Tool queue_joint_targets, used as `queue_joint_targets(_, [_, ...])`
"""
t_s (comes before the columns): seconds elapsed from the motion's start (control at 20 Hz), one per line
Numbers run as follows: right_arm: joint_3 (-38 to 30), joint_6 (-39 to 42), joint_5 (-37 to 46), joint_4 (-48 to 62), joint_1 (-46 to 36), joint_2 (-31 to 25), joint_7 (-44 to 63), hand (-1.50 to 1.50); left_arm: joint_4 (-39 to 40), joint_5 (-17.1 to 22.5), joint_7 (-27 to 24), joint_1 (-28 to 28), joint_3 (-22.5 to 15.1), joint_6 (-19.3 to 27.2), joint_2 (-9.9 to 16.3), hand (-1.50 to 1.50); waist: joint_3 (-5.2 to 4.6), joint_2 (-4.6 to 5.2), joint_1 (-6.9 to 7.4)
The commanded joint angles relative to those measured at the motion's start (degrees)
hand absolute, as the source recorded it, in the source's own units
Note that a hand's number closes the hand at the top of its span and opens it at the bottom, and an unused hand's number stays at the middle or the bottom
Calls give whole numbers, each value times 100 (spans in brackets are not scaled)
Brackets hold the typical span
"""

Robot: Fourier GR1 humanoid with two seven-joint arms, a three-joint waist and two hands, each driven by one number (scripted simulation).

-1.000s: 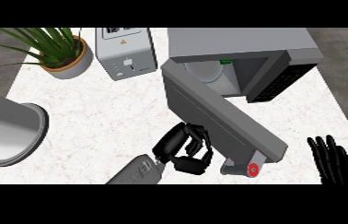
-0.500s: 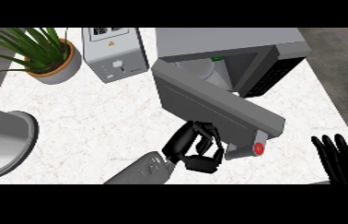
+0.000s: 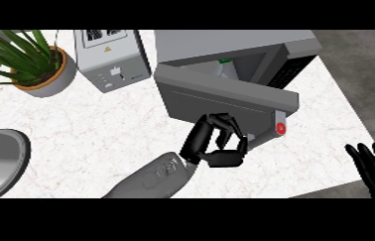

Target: Pick up the milk, place it into the microwave and close the microwave

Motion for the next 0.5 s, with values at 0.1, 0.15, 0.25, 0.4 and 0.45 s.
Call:
queue_joint_targets(0.1, [-261, -2, -247, -113, -190, -175, 148, -150, 83, 683, 200, -644, 124, 688, -13, -150, 14, 26, -199])
queue_joint_targets(0.15, [-209, -4, -258, -162, -360, -207, 207, -150, 189, 740, 138, -610, 70, 629, -13, -150, 5, 90, -220])
queue_joint_targets(0.25, [-552, -46, -165, -187, -565, -493, 250, -150, 292, 913, 301, -833, 141, 786, -13, -150, 6, 88, -230])
queue_joint_targets(0.4, [-1169, -342, 660, -471, -851, -932, 63, 150, 486, 1058, 325, -921, 238, 940, -13, -150, -13, 80, -351])
queue_joint_targets(0.45, [-1240, -328, 695, -481, -882, -1001, 4, 150, 487, 1154, 261, -942, 320, 1059, -14, -150, -10, 93, -410])
